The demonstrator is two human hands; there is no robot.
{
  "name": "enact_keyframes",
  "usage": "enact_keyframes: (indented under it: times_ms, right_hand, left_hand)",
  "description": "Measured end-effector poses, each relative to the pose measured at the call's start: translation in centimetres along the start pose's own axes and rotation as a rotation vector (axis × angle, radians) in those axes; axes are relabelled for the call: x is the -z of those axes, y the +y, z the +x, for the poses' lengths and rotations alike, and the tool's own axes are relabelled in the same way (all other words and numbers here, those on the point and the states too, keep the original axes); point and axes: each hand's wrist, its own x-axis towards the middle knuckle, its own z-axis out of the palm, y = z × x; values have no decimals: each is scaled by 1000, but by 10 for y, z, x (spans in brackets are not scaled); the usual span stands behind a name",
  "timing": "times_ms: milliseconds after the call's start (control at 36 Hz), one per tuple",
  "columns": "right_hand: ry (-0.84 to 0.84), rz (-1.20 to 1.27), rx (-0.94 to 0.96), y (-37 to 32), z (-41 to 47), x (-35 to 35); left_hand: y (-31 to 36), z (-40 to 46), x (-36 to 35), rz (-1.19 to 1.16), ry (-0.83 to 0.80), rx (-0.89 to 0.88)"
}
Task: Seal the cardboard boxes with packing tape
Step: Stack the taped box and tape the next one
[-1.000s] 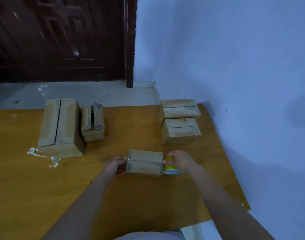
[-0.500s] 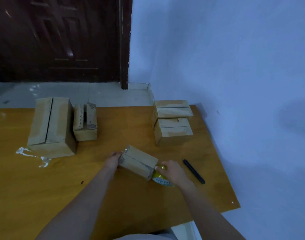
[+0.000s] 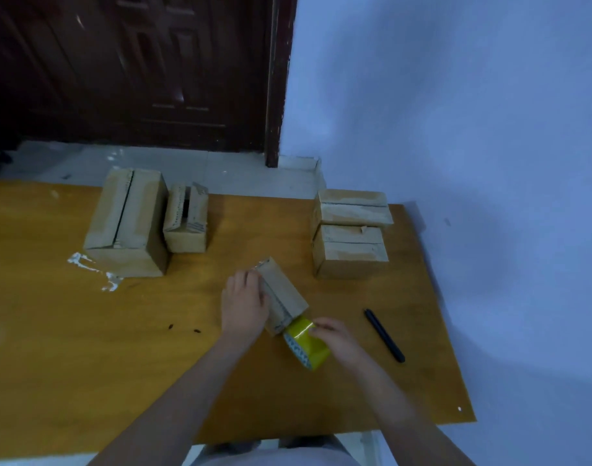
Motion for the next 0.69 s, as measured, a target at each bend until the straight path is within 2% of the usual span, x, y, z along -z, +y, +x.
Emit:
enact_keyframes:
  times_ms: [111,333,528,694]
  right_hand:
    - [-129,-20,-1,4,-3,4]
    - [-243,-105,25,15,-10,11]
    - [-106,-97,138,24,-12,-1]
    - [-36,-247,82,37,-9,0]
  left_hand:
    - [16,-17,-9,188,-62,-116]
    - [31,-17,-7,389,-204,-104]
    - [39,-14,-5,416,-280,-90]
    - [46,-19,-3,395,-321,-60]
